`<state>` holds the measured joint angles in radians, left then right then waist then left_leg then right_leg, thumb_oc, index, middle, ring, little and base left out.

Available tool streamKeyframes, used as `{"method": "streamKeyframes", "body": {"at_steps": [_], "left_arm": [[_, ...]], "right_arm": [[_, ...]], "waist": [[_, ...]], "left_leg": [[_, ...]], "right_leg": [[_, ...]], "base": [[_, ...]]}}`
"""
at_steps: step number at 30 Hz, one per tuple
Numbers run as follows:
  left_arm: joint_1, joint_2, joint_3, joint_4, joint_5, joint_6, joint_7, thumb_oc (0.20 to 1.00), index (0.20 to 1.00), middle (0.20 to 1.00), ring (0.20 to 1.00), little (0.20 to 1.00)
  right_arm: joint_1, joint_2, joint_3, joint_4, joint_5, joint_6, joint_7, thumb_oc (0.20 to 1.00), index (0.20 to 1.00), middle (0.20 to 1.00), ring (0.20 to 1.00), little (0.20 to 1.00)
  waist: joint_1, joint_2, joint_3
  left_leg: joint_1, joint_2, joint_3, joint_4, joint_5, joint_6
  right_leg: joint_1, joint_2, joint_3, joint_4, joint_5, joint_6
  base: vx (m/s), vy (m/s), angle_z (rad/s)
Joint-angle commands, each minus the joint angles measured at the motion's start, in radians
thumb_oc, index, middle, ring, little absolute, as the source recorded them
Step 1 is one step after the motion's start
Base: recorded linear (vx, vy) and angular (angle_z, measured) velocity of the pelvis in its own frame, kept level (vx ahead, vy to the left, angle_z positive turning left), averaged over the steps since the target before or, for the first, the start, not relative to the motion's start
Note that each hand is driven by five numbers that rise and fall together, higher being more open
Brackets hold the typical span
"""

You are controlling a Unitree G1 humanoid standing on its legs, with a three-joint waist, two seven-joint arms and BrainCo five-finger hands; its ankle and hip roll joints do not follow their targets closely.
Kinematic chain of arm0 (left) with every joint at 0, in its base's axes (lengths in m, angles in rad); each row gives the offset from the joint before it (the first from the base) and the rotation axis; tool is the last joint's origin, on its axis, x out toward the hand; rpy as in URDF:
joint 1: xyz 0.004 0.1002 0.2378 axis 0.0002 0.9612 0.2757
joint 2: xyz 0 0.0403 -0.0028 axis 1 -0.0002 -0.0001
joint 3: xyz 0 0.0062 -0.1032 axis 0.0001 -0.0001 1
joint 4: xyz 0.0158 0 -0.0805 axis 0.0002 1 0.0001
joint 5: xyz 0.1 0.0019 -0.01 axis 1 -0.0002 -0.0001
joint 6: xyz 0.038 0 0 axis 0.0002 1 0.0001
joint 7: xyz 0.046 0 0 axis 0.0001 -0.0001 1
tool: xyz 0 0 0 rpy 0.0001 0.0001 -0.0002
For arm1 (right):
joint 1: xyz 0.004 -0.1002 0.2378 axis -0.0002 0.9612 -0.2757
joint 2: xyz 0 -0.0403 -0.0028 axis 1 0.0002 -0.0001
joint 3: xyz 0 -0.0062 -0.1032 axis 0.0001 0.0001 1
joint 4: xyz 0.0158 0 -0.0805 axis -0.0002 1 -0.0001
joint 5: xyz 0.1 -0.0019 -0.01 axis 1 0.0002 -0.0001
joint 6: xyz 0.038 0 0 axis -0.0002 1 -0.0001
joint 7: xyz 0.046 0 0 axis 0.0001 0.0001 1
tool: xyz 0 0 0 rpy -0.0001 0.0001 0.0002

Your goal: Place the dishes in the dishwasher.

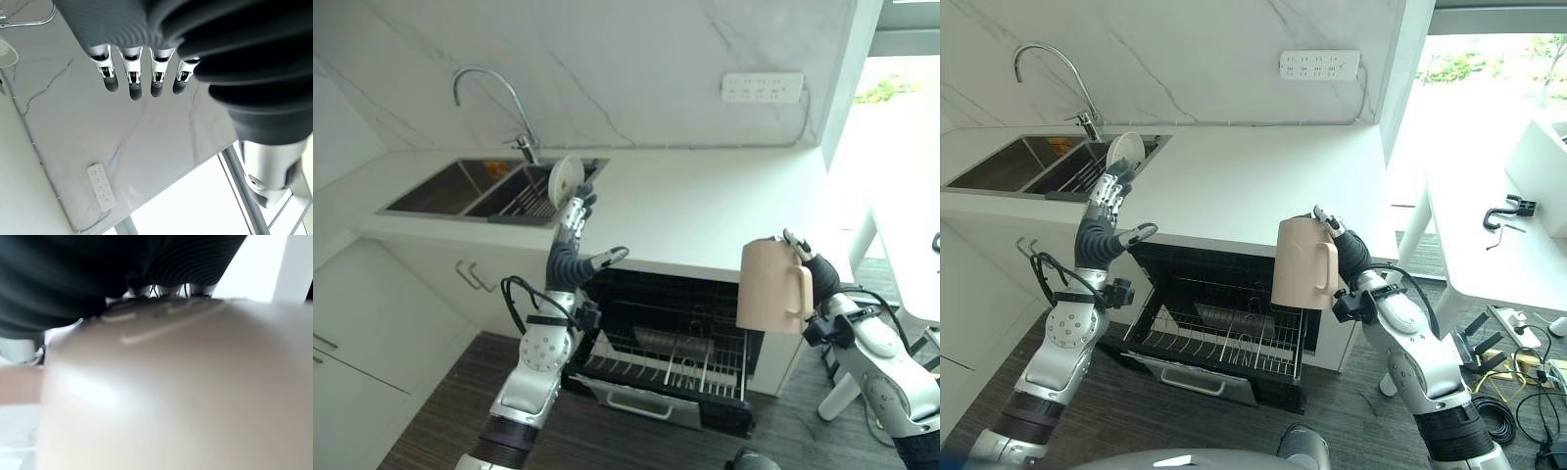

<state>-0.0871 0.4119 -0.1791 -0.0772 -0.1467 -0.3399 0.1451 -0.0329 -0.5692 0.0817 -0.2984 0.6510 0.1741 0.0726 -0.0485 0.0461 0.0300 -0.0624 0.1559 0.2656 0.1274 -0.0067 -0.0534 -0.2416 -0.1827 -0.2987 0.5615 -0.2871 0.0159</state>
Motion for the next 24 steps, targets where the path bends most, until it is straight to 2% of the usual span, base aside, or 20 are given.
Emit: {"method": "streamKeyframes", "body": {"at_steps": [1,3,4,6,12,16,20,24], "left_arm": [[0.028,0.098,0.066,-0.111,-0.042,0.051,-0.092,1.0,1.0,1.0,1.0,1.0],[0.041,0.138,0.06,-0.116,-0.09,0.058,-0.142,1.0,1.0,1.0,1.0,1.0],[0.028,0.176,0.056,-0.12,-0.183,0.076,-0.226,1.0,1.0,1.0,1.0,1.0],[0.014,0.202,0.044,-0.13,-0.225,0.086,-0.271,1.0,1.0,1.0,1.0,1.0],[-0.05,0.314,0.01,-0.185,-0.357,0.197,-0.413,1.0,1.0,1.0,1.0,1.0],[-0.031,0.334,0.021,-0.215,-0.42,0.252,-0.474,1.0,1.0,1.0,1.0,1.0],[0.041,0.324,0.056,-0.257,-0.458,0.322,-0.582,1.0,1.0,1.0,1.0,1.0],[0.081,0.325,0.066,-0.267,-0.383,0.39,-0.61,1.0,1.0,1.0,1.0,1.0]], "right_arm": [[-0.056,0.075,-0.071,-0.044,0.055,-0.044,-0.001,0.2,0.2,0.2,0.2,0.2],[-0.055,0.063,-0.072,-0.054,0.079,-0.056,0.0,0.2,0.2,0.2,0.2,0.2],[-0.075,0.052,-0.061,-0.047,0.084,-0.084,-0.001,0.2,0.2,0.2,0.2,0.2],[-0.096,0.047,-0.048,-0.043,0.087,-0.103,-0.004,0.2,0.2,0.2,0.2,0.2],[-0.185,0.011,-0.006,-0.035,0.073,-0.15,-0.024,0.2,0.2,0.2,0.2,0.2],[-0.175,-0.006,-0.011,-0.036,0.079,-0.16,-0.011,0.2,0.2,0.2,0.2,0.2],[-0.11,-0.007,-0.041,-0.063,0.077,-0.145,0.01,0.2,0.2,0.2,0.2,0.2],[-0.081,-0.006,-0.048,-0.08,0.082,-0.128,0.006,0.2,0.2,0.2,0.2,0.2]], "waist": [[-0.014,-0.067,0.028],[-0.014,-0.066,0.053],[-0.012,-0.063,0.077],[-0.01,-0.057,0.095],[-0.012,-0.029,0.177],[-0.013,-0.019,0.187],[-0.011,-0.008,0.172],[-0.007,-0.002,0.158]], "left_leg": [[-0.007,-0.022,0.028,0.173,-0.204,0.018],[-0.032,-0.016,0.031,0.173,-0.193,0.012],[-0.074,-0.012,0.028,0.173,-0.181,0.01],[-0.111,-0.008,0.025,0.173,-0.169,0.007],[-0.211,-0.007,0.009,0.173,-0.133,0.0],[-0.206,-0.006,0.011,0.173,-0.128,-0.003],[-0.17,-0.002,0.025,0.173,-0.132,-0.006],[-0.136,0.002,0.034,0.173,-0.139,-0.006]], "right_leg": [[0.151,0.02,0.031,-0.262,0.134,0.111],[0.125,0.016,0.035,-0.262,0.143,0.115],[0.083,0.014,0.041,-0.262,0.152,0.118],[0.047,0.013,0.046,-0.262,0.16,0.119],[-0.05,0.012,0.065,-0.262,0.184,0.12],[-0.041,0.004,0.055,-0.262,0.185,0.123],[-0.001,-0.01,0.033,-0.262,0.178,0.124],[0.033,-0.017,0.018,-0.262,0.17,0.126]], "base": [[0.08,-0.01,0.01],[-0.07,-0.003,-0.01],[-0.2,-0.001,-0.04],[-0.21,0.004,0.0],[-0.17,0.036,-0.01],[0.03,0.027,0.01],[0.14,0.049,0.01],[0.13,0.023,0.07]]}}
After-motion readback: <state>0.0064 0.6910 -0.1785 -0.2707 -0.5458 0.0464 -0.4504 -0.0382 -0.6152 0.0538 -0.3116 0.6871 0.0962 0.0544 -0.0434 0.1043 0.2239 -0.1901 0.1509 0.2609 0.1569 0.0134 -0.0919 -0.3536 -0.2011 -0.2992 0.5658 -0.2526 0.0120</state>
